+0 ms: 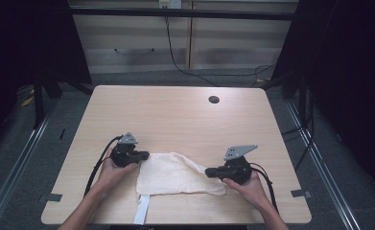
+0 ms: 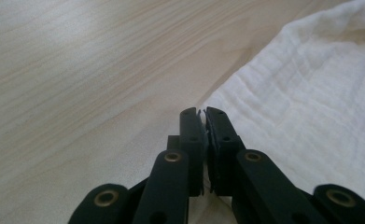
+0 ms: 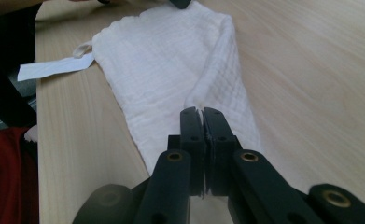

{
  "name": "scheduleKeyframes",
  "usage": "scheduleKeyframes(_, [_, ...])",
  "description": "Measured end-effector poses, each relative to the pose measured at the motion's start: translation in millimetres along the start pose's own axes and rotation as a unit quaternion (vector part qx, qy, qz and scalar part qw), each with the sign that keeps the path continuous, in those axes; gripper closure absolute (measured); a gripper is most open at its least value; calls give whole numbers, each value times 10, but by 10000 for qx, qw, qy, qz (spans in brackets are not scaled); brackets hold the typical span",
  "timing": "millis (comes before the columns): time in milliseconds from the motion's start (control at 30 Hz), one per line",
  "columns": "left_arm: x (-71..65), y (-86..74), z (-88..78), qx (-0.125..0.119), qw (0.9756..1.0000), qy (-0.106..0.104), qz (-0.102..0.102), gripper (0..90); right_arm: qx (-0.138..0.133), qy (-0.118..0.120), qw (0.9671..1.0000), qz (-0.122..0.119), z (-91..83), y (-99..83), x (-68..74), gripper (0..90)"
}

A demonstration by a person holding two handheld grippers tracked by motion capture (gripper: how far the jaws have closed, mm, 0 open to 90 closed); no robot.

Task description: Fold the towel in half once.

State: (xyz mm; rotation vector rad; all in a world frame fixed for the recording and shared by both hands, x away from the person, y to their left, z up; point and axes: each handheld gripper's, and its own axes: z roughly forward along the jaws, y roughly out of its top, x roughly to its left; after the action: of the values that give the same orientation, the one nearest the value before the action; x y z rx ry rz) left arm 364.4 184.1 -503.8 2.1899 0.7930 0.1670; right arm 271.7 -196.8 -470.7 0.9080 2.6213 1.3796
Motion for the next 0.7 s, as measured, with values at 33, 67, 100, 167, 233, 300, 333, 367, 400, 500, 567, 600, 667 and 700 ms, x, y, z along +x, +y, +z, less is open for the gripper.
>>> scheduleKeyframes(33, [-4,1,-1,12,10000,21,5,862,4,19,10000,14,5,-12,17,878])
scheduleKeyframes(67, [-4,2,-2,16,10000,43,23,862,40,52,10000,16,11,-23,31,878])
scheduleKeyframes(100, [-7,2,-2,19,10000,57,28,862,90,68,9999,2,18,-37,46,878])
scheduleKeyframes(167, [-4,0,0,2,10000,26,4,862,221,88,9997,-55,29,-72,76,878])
scheduleKeyframes(233, [-7,0,-1,11,10000,53,4,862,335,69,9994,-70,27,-122,78,879])
scheduleKeyframes(300, [-14,2,-2,18,10000,67,26,862,364,80,9993,9,3,-164,63,879])
scheduleKeyframes(333, [-13,3,-3,25,10000,74,24,862,358,65,9993,23,-12,-189,55,880])
scheduleKeyframes(367, [-12,2,-3,26,10000,69,16,862,373,78,9993,42,-24,-208,57,879])
scheduleKeyframes(400, [-12,2,-2,21,10000,59,13,862,386,93,9992,51,-29,-226,63,880])
scheduleKeyframes(500, [-23,4,2,8,10000,82,8,862,493,162,9986,64,-7,-277,91,880])
scheduleKeyframes(567, [-24,5,2,18,9999,96,-32,863,549,215,9982,108,22,-304,94,879])
scheduleKeyframes(600, [-22,5,3,15,10000,51,-81,862,613,226,9978,114,46,-316,94,879])
scheduleKeyframes(667, [-37,15,-3,1,10000,93,-12,863,672,281,9972,175,82,-324,80,881])
scheduleKeyframes(700, [-46,28,-10,-47,10000,38,-28,862,674,293,9971,189,87,-321,73,881])
